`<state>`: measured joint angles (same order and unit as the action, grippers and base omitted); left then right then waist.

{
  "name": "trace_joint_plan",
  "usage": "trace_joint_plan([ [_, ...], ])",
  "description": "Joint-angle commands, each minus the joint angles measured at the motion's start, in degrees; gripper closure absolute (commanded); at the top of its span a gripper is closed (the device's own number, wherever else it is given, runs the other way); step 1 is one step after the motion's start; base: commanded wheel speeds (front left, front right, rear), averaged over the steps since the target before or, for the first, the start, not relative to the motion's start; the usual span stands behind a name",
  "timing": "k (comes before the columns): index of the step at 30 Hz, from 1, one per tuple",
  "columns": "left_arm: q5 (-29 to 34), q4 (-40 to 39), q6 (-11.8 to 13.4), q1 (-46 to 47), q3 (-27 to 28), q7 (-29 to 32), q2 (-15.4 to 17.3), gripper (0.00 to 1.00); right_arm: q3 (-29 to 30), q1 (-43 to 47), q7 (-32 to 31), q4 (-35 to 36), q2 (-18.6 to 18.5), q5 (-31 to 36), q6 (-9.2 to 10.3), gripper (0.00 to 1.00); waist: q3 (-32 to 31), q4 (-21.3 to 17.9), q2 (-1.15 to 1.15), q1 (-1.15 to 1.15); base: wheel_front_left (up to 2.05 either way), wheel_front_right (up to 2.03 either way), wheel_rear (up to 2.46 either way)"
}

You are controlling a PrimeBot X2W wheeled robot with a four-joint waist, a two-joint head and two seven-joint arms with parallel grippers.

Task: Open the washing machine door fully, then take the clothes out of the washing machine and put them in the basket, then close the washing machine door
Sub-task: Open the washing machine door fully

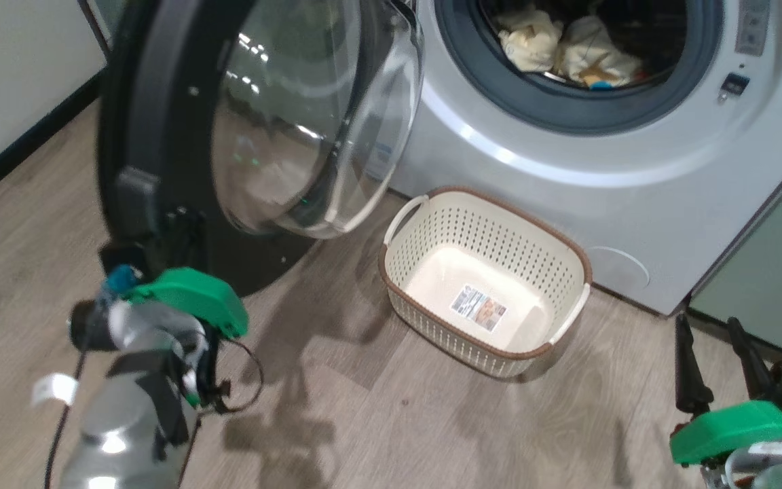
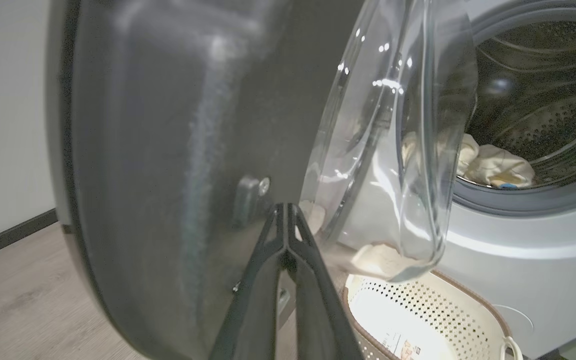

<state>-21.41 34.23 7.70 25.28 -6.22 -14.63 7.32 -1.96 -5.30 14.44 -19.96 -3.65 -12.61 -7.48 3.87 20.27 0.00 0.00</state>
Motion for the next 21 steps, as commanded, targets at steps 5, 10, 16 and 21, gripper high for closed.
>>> trace_joint_plan([
  [5,-0.5,-0.3,0.2,5.0,6.2,-0.4,3.1,1.00,-1.6,-4.2,0.6,1.8,-1.7,0.2,-0.01,0.00,2.3,-0.2,0.00,0.00,0.00,0.00,0.00],
  [10,-0.1,1.0,-0.2,6.5,10.1,-0.4,3.6,1.00,-1.9,-5.2,0.6,1.7,-2.2,0.2,-0.01,0.00,3.9,-0.3,0.00,0.00,0.00,0.00,0.00],
  [16,1.8,1.9,-0.7,7.9,14.7,-0.4,3.8,1.00,-2.6,-6.7,0.6,1.6,-2.7,0.4,-0.01,0.00,5.7,-0.9,0.00,0.00,0.00,0.00,0.00],
  [21,3.4,3.2,-1.5,8.7,17.0,-0.4,3.6,1.00,-3.0,-7.2,0.6,1.5,-3.0,0.4,-0.01,0.00,6.3,-1.2,0.00,0.00,0.00,0.00,0.00],
])
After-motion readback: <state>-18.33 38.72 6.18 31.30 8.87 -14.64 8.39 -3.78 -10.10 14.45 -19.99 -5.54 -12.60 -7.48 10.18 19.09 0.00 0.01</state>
